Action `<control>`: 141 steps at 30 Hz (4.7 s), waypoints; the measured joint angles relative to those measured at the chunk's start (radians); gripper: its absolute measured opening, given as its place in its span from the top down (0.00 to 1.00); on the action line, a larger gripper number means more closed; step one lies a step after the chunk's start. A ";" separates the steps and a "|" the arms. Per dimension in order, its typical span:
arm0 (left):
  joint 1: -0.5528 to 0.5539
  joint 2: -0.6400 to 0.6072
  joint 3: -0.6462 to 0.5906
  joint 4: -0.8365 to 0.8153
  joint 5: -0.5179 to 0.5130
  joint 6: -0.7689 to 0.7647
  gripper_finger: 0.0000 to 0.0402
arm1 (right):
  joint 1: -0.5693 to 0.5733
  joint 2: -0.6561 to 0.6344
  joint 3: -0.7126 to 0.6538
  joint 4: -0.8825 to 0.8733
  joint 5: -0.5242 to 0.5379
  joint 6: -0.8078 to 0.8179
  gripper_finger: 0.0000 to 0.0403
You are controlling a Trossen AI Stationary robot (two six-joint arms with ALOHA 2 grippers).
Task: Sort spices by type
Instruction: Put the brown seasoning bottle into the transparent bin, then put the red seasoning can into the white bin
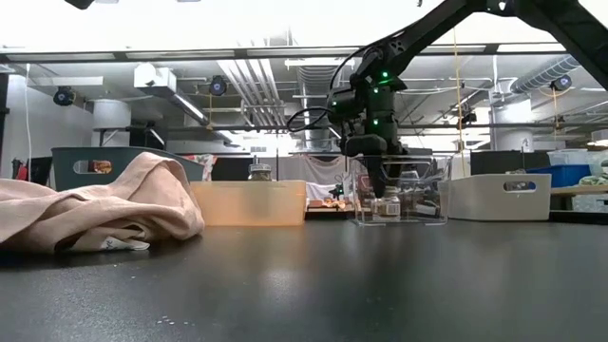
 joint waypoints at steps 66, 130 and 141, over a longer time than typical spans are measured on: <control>0.026 0.056 0.374 -0.891 0.704 -0.767 0.78 | 1.052 -0.494 -0.585 0.875 0.682 0.291 0.64; -0.067 0.084 0.006 -0.792 1.027 -1.187 0.37 | 1.052 -0.460 -0.412 0.606 0.572 0.355 0.38; -0.068 0.081 -0.046 -0.775 1.046 -1.197 0.37 | 1.052 -0.460 -0.412 0.606 0.572 0.358 0.38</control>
